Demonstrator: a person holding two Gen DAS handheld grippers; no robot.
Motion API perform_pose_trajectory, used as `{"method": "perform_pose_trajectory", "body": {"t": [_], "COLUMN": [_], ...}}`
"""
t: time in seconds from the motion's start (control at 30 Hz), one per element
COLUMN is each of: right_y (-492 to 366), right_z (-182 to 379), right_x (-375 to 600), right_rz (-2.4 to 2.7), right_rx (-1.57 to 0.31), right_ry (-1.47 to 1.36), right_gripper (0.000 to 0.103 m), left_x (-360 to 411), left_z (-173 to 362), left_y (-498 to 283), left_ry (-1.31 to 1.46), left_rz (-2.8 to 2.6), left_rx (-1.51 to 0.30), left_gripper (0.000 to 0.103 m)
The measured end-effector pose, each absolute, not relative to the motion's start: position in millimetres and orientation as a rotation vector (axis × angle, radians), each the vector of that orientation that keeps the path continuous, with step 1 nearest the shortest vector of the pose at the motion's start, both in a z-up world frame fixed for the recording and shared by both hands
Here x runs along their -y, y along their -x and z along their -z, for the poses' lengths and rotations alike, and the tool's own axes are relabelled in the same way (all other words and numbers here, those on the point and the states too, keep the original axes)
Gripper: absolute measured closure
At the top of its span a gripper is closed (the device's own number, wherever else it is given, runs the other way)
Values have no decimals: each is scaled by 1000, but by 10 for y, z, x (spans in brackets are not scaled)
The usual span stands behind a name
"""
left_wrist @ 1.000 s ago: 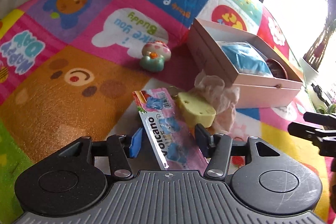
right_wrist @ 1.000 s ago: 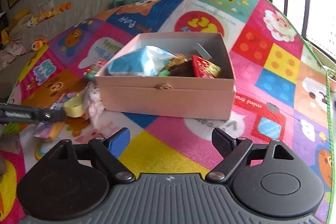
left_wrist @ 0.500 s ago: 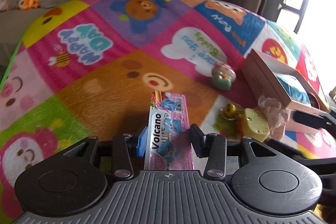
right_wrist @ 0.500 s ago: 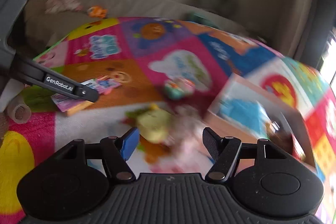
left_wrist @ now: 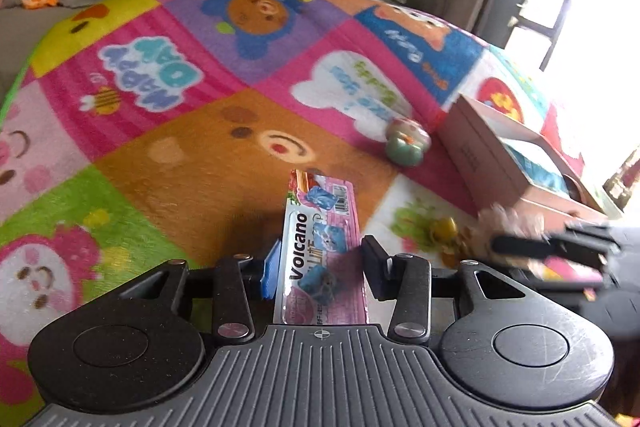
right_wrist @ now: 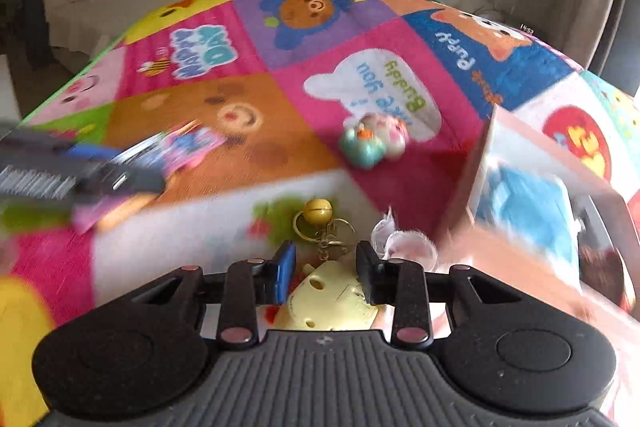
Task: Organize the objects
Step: 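Grasp the pink Volcano packet with the left gripper while the right reaches for the yellow toy, then grasp the yellow cat-shaped toy with the right gripper and lift it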
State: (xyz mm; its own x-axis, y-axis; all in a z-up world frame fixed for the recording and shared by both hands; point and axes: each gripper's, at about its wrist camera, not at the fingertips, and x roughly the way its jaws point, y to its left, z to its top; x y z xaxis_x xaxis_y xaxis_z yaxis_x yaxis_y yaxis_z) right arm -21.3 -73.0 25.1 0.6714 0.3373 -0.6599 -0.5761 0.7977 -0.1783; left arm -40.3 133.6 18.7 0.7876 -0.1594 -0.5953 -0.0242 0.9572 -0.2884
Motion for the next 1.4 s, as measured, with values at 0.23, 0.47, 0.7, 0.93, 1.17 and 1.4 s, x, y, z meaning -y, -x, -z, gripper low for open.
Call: {"method": "perform_pose_trajectory", "body": {"t": [0.23,0.47,0.7,0.93,1.17,1.4], "right_y": [692,963,993,862,845,951], "right_z": [-262,-276,-200,-111,-75,-87], "right_x": [1466,1989,2157,2303,2273,2293], "right_rz": [-439,-388,-303,-235,-252,-266], "right_rx": [-659,-659,-652,-662,-675,-663], "right_ry": [378,288,251,172,177,232], "right_gripper": [69,51,32,14,0,0], "left_x": [-836,-312,-174,-173,-127,80], "left_z": [-201,-207,-173,-292,-314,-212], "left_y": [427,512,516,474,322,295], "left_ry": [231,164,138,105,86,-30], "left_rz": [233,349,324,328,321,305], "left_rx": [-698,-737,-750,-734,-780,-770], "left_gripper": [56,56,55,56,52,55]}}
